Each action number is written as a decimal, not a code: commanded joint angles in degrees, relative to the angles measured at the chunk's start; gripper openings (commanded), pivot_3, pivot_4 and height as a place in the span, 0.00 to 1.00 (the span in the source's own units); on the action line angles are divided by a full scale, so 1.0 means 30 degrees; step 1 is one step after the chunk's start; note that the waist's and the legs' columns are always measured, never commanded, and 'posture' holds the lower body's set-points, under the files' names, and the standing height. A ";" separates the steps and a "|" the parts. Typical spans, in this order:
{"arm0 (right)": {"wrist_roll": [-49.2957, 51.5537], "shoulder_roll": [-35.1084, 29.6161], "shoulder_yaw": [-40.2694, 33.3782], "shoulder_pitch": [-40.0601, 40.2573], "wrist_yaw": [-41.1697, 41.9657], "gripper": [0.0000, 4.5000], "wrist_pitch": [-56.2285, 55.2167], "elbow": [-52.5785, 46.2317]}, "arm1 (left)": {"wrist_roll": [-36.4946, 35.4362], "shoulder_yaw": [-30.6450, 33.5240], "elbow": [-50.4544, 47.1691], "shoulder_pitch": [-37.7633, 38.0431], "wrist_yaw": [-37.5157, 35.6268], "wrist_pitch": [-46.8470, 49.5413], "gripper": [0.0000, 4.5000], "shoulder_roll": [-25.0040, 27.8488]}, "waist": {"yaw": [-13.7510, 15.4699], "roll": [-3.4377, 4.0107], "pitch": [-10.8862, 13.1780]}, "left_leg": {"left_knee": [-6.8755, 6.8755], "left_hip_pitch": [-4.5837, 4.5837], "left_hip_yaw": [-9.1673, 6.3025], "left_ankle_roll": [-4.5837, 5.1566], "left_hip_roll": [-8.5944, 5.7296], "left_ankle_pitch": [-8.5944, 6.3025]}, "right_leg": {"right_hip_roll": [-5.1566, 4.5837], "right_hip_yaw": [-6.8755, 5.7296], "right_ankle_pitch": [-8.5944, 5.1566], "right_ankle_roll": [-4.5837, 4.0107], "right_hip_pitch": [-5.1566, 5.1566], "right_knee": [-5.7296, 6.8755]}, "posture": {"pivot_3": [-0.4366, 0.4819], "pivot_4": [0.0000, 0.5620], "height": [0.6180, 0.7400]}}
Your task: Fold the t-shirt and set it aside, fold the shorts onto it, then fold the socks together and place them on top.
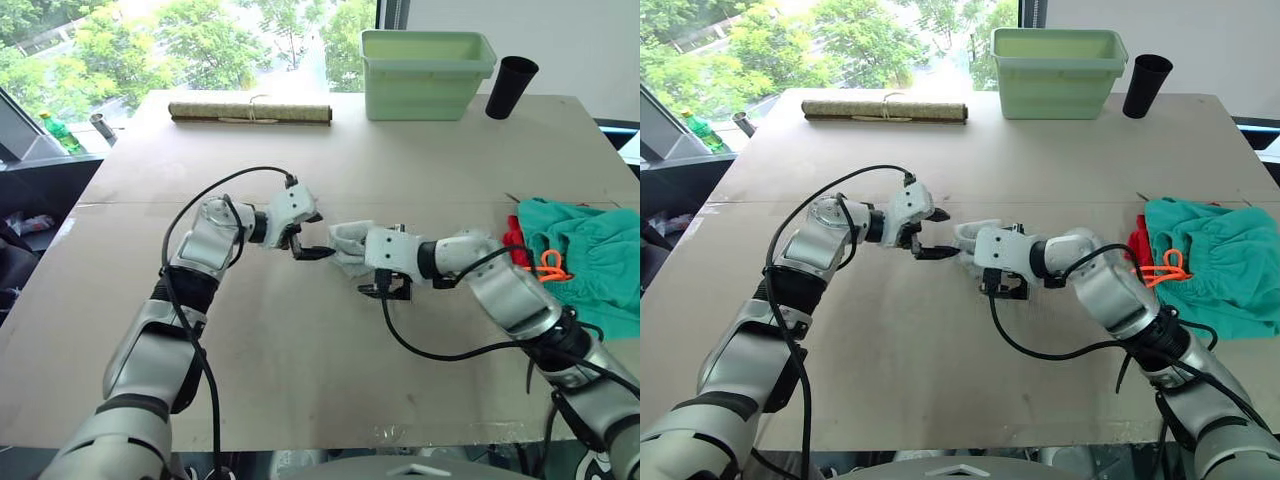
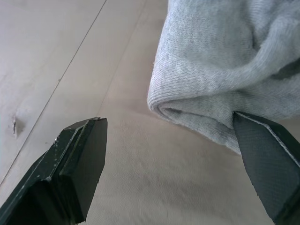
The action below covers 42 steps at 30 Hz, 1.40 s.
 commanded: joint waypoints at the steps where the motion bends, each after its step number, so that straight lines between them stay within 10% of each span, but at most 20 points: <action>1: 0.3082 0.0550 -0.3050 -0.0780 0.0343 0.99 0.1939 -0.1357 | 0.0185 -0.0025 -0.0039 0.0043 -0.0071 -0.0509 1.00 -0.0019 | -0.0026 -0.0010 -0.0006 | 0.0000 0.0004 -0.0004 0.0000 0.0002 0.0000 | 0.0000 -0.0001 0.0001 -0.0002 0.0004 0.0000 | 0.48 0.27 0.97; 13: 0.4096 0.4501 -0.6151 -0.4176 -0.4189 0.99 0.1096 0.8683 | -0.0752 0.0655 -0.1842 0.0970 -0.0666 0.0060 1.00 -0.0015 | -0.0074 -0.0008 -0.0007 | -0.0003 0.0002 0.0019 0.0000 -0.0006 0.0002 | -0.0006 -0.0004 0.0001 -0.0004 -0.0021 0.0049 | 0.48 0.27 0.97; 26: 0.3237 0.5951 -0.3961 -0.4351 -0.0657 0.99 -0.2953 1.8504 | -0.0837 0.0898 -0.2030 0.1166 -0.0453 0.0086 1.00 0.0113 | -0.0146 -0.0004 -0.0011 | -0.0007 0.0012 0.0043 0.0002 -0.0007 0.0002 | 0.0001 0.0021 0.0001 0.0000 -0.0025 0.0059 | 0.48 0.27 0.97; 29: 0.3699 0.6057 -0.4148 -0.3927 -0.0011 0.83 -0.2435 1.8133 | -0.0850 0.1011 -0.1995 0.1177 -0.0391 0.0037 1.00 0.0155 | -0.0151 -0.0003 -0.0013 | -0.0007 0.0026 0.0041 0.0000 -0.0001 0.0002 | 0.0002 0.0021 0.0001 -0.0001 -0.0021 0.0072 | 0.48 0.27 0.97; 36: 0.4675 0.6240 -0.5323 -0.3611 -0.0623 0.07 -0.0894 1.6858 | -0.0953 0.1255 -0.1906 0.1191 -0.0379 -0.0167 1.00 0.0075 | -0.0150 -0.0002 -0.0013 | -0.0008 0.0020 0.0040 0.0000 0.0000 0.0001 | -0.0003 0.0023 0.0001 -0.0003 -0.0024 0.0068 | 0.48 0.27 0.97; 42: 0.6373 0.5357 -0.7539 -0.2412 -0.2660 0.01 0.2165 1.1896 | -0.3626 0.2502 -0.4230 0.1346 -0.1543 0.1449 1.00 -0.0023 | -0.0103 0.0000 -0.0008 | -0.0008 0.0000 0.0034 -0.0001 -0.0001 0.0001 | -0.0015 0.0021 0.0002 -0.0004 -0.0034 0.0064 | 0.48 0.27 0.97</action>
